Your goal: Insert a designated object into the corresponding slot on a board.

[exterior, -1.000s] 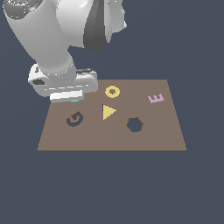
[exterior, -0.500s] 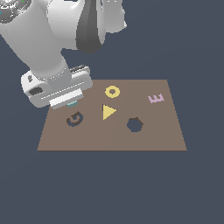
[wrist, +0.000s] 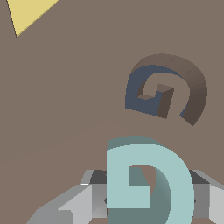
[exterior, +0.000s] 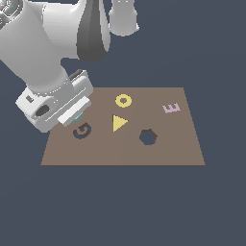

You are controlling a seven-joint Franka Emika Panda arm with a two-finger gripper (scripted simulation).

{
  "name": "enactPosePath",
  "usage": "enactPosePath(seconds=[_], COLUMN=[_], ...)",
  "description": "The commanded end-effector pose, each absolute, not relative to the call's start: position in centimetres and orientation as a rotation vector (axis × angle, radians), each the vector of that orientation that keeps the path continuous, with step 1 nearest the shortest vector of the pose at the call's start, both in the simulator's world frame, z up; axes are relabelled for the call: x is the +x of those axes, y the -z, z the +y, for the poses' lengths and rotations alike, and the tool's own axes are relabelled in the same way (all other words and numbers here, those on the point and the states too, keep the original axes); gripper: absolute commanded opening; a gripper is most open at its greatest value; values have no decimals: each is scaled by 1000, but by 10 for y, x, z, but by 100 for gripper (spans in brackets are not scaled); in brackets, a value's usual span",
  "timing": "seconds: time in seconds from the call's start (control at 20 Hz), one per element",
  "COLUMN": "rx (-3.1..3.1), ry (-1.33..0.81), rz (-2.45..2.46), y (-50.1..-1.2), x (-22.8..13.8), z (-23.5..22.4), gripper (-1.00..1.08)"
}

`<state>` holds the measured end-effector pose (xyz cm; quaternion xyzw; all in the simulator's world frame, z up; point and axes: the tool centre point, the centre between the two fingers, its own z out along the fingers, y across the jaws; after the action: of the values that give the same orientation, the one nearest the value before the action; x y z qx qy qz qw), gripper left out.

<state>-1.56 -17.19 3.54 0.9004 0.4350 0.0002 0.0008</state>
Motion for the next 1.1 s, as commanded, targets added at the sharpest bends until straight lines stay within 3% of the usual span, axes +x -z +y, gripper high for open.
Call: enactPosePath(seconds=[0.0,1.05], rx=[2749,1861], ry=[-1,0], rz=[1516,2528], y=[-36,-40], x=[-9,34], z=[-172,-153], gripper=[-100,-100])
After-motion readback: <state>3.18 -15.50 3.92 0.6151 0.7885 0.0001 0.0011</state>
